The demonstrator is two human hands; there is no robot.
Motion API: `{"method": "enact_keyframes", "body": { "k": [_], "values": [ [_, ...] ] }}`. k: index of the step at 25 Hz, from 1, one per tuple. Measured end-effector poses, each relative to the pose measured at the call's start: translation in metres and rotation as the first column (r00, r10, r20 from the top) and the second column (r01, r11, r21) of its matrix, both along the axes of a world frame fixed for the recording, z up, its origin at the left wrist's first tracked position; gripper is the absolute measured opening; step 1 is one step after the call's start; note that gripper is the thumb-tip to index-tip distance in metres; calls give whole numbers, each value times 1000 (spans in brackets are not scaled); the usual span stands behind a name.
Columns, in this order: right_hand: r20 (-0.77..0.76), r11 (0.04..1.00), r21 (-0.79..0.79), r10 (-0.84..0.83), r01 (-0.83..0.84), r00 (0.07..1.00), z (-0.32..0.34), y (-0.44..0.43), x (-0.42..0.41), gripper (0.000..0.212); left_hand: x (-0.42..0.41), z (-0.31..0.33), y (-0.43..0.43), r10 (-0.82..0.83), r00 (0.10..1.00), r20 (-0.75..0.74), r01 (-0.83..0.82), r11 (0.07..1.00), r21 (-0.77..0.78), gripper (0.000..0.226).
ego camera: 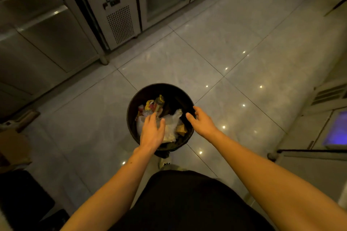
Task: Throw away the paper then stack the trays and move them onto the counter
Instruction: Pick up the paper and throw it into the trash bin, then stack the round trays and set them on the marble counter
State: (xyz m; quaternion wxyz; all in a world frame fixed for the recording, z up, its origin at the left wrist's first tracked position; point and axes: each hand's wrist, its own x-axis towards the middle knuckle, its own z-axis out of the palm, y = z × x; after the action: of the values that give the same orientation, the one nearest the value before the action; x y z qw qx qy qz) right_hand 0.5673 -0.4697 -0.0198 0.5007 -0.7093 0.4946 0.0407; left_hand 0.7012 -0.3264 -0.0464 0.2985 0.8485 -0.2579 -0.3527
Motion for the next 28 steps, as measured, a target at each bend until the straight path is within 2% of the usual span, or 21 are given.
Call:
{"method": "enact_keyframes", "body": {
  "k": [6, 13, 16, 20, 24, 28],
  "values": [
    [85, 993, -61, -99, 104, 992, 8, -3, -20, 52, -11, 5, -26, -116, 991, 65, 119, 992, -45, 55],
    [51, 957, -146, -247, 252, 968, 18, -10, -76, 61, -38, 18, -69, -396, 899, 185, 411, 911, -45, 55],
    [-52, 927, -322, -219, 191, 974, 33, -10, -121, 64, -67, 32, -90, -557, 770, 310, 595, 803, -34, 55],
    [-273, 812, -579, -277, 72, 921, 54, 6, -210, 66, -142, 53, -111, -727, 542, 422, 800, 600, 6, 55],
    [-398, 741, -671, -385, 22, 832, 75, 43, -300, 67, -224, 72, -111, -806, 333, 489, 924, 383, 3, 58],
    [-437, 683, -722, -574, 111, 693, 94, 110, -409, 68, -329, 91, -95, -834, 38, 551, 996, 78, 48, 61]
  ]
}}
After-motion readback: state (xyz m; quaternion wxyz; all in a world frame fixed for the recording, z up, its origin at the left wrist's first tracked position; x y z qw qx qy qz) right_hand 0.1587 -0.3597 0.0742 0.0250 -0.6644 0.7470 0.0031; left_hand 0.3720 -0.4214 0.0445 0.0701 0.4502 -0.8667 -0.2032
